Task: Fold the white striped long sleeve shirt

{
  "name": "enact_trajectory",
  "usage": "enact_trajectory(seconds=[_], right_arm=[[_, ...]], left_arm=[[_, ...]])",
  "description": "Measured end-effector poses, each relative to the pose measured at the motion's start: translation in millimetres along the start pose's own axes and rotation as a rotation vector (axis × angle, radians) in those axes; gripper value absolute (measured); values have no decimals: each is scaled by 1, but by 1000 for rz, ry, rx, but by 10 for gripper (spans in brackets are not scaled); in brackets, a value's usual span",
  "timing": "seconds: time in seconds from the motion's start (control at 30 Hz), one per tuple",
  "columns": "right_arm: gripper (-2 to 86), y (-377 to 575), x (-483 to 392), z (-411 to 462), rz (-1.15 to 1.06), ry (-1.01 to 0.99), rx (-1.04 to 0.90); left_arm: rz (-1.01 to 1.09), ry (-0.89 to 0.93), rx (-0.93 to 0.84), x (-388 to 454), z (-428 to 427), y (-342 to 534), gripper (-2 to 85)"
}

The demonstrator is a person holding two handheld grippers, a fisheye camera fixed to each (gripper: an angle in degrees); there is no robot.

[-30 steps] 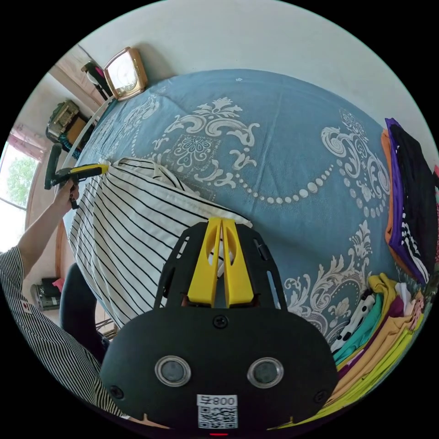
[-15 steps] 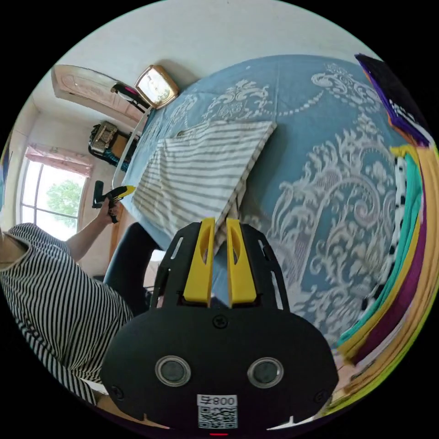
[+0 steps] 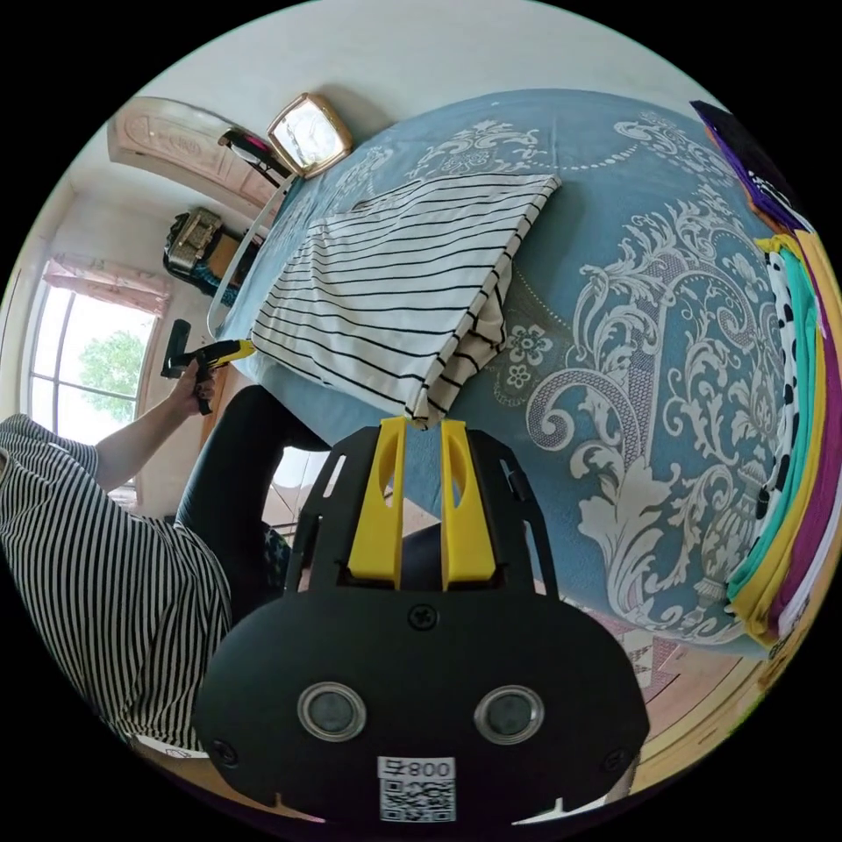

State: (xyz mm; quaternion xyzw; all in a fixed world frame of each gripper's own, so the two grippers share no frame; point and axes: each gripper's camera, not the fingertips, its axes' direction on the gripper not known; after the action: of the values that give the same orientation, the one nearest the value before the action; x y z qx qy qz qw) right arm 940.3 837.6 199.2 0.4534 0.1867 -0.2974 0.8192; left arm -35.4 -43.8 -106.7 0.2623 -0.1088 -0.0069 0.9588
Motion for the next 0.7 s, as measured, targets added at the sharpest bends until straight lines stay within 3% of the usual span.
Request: enact_trajectory(seconds=[0.17, 0.43, 0.7], right_arm=[[15, 17, -20, 6, -5, 30, -18], [4, 41, -38, -31, -88, -99, -10], [3, 80, -28, 25, 29, -225, -93]], left_arm=[[-17, -7, 28, 0, -7, 13, 32], [-48, 217, 115, -22, -20, 43, 18], [-199, 302, 124, -38, 24, 80, 10]])
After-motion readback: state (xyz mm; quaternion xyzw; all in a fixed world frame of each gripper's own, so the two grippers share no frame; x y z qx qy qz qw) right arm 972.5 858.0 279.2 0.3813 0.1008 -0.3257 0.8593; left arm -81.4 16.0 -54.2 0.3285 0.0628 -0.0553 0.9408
